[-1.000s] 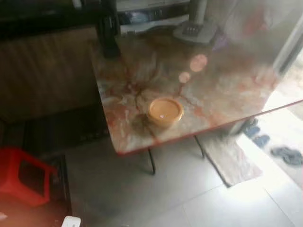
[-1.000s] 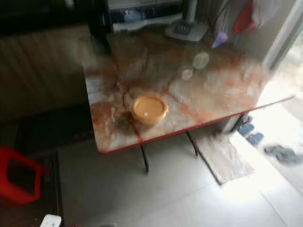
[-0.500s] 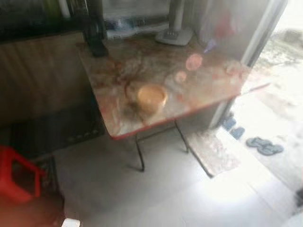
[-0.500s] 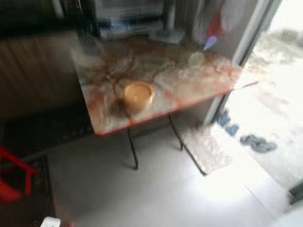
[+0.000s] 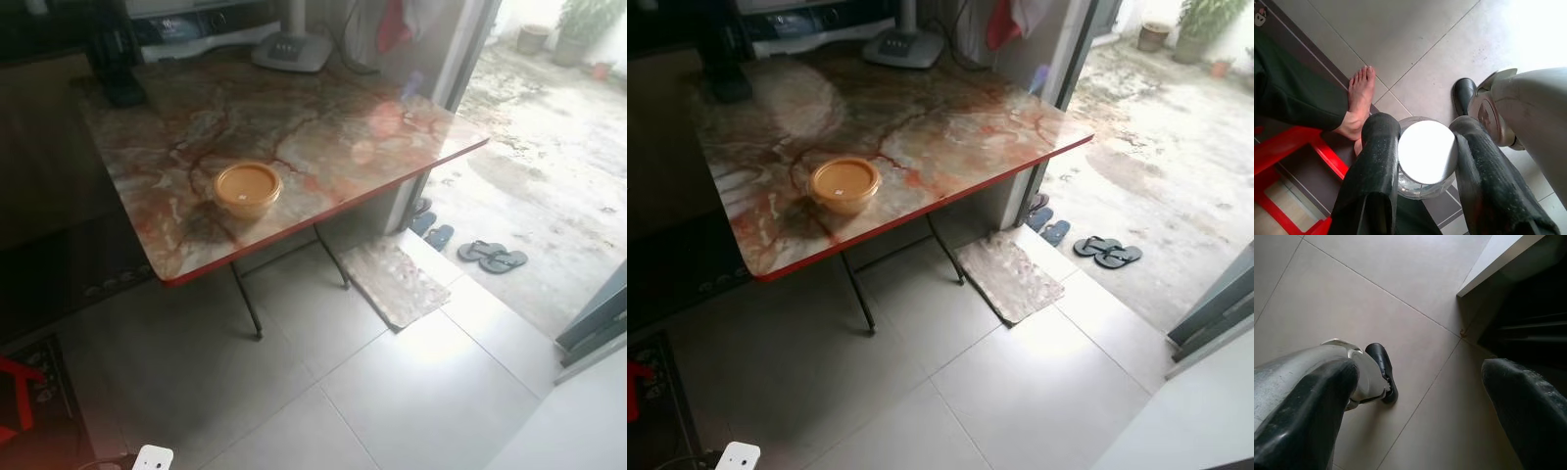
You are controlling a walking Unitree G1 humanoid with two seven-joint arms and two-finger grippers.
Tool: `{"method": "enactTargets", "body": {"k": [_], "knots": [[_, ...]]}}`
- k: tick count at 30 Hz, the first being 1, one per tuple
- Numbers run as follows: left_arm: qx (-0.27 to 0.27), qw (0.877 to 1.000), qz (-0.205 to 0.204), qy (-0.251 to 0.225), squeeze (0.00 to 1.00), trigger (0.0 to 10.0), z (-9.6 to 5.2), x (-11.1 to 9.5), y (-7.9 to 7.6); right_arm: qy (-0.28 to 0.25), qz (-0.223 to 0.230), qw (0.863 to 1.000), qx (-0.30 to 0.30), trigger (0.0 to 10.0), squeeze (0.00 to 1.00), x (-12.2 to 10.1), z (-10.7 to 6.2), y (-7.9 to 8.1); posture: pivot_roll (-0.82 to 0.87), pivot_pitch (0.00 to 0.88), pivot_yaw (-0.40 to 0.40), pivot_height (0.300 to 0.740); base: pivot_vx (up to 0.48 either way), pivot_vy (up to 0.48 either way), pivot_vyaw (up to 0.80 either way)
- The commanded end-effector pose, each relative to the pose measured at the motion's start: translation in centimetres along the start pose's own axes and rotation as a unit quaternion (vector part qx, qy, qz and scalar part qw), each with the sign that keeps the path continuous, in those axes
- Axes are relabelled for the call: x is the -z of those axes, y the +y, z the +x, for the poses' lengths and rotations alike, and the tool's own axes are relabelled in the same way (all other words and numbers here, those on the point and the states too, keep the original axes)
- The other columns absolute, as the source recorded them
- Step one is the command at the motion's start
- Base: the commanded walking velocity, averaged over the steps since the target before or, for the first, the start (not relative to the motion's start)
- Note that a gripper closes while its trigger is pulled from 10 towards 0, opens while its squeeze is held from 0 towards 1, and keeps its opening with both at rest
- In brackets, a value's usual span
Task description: Restocking fridge
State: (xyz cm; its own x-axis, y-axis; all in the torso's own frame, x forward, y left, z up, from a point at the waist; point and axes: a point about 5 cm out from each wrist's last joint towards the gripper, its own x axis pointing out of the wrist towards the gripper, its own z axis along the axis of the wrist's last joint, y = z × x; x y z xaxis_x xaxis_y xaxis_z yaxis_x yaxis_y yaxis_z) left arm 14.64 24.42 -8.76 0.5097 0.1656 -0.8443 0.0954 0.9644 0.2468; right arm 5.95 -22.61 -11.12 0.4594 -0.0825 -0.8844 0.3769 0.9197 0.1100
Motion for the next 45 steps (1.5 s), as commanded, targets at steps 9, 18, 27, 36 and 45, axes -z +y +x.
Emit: {"method": "enactTargets", "body": {"k": [9, 18, 27, 36, 45], "knots": [[0.004, 1.000, 0.030, 0.009, 0.00, 10.0, -0.09, 0.51, -0.04, 0.014, -0.004, 1.000, 0.002, 10.0, 0.00, 0.64, -0.20, -0.23, 0.19, 0.062, -0.045, 0.740, 0.000, 0.000, -0.80], [0.002, 0.999, 0.027, 0.018, 0.00, 10.0, -0.19, 1.01, 0.15, 0.014, -0.003, 1.000, 0.001, 10.0, 0.00, 0.64, -0.18, -0.14, 0.19, 0.065, -0.043, 0.740, 0.000, -0.130, -0.80], [0.008, 0.999, 0.049, 0.020, 0.00, 10.0, -0.27, 1.35, -0.15, 0.014, -0.002, 1.000, 0.000, 10.0, 0.00, 0.63, -0.18, -0.14, 0.19, 0.066, -0.043, 0.740, 0.000, -0.045, -0.80], [0.004, 0.999, 0.042, 0.022, 0.00, 10.0, -0.19, 1.11, -0.09, 0.015, -0.003, 1.000, 0.001, 10.0, 0.00, 0.61, -0.18, -0.20, 0.19, 0.068, -0.047, 0.740, 0.000, -0.136, -0.80], [0.001, 0.998, 0.050, 0.029, 0.00, 10.0, -0.27, 1.45, 0.18, 0.016, -0.003, 1.000, -0.001, 10.0, 0.00, 0.67, -0.18, -0.16, 0.19, 0.070, -0.043, 0.740, 0.000, 0.000, -0.80]]}}
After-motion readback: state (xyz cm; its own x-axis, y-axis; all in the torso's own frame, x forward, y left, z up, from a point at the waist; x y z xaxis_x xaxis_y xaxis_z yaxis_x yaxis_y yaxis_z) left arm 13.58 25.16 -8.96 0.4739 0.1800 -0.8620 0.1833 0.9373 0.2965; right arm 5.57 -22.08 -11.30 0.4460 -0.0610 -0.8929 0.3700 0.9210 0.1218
